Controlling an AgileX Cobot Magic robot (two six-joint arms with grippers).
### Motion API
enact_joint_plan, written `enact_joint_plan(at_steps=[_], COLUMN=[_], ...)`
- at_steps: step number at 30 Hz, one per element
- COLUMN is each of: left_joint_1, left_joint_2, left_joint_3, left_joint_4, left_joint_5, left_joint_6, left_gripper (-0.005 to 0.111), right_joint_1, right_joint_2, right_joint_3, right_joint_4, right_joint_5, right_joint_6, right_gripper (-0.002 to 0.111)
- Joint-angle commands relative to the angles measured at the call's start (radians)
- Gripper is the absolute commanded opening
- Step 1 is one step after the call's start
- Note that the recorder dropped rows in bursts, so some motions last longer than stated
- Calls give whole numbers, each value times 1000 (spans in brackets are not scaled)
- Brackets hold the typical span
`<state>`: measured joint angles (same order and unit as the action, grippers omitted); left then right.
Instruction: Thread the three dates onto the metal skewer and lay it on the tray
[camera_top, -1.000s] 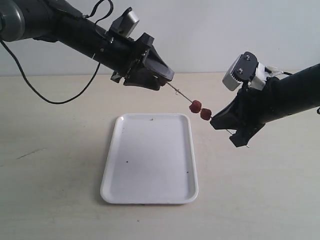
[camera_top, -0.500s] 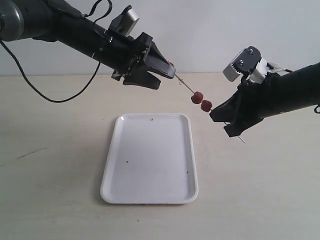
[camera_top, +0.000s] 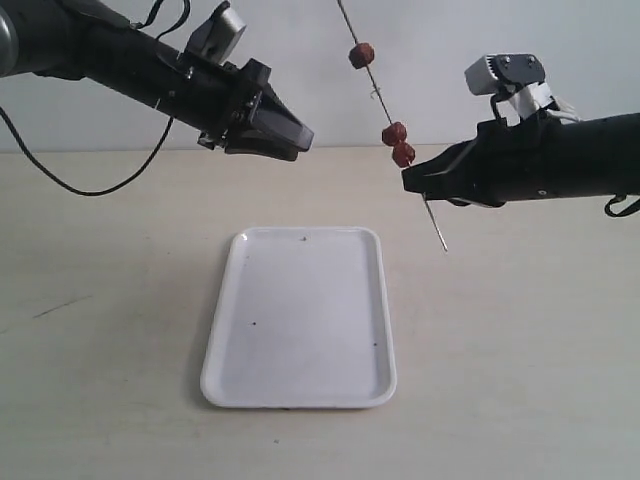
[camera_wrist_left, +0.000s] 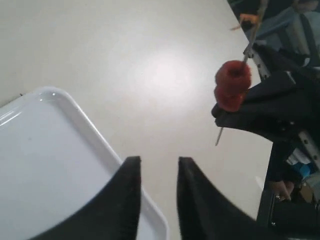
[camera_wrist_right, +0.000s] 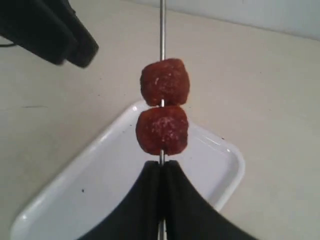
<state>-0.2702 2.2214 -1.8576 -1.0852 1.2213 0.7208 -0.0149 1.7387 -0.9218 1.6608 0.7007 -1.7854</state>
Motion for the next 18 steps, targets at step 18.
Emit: enact_joint_plan(at_steps=[18], left_joint_1=[-11], left_joint_2=[6], left_joint_3=[138], left_joint_4=[21], left_joint_5=[-106], left_joint_6=[149], left_gripper=[0], right_joint_1=[3], right_joint_2=[-169], right_joint_3=[44], right_joint_4=[84], right_joint_5=[182], right_joint_6=[-18], right_gripper=[0])
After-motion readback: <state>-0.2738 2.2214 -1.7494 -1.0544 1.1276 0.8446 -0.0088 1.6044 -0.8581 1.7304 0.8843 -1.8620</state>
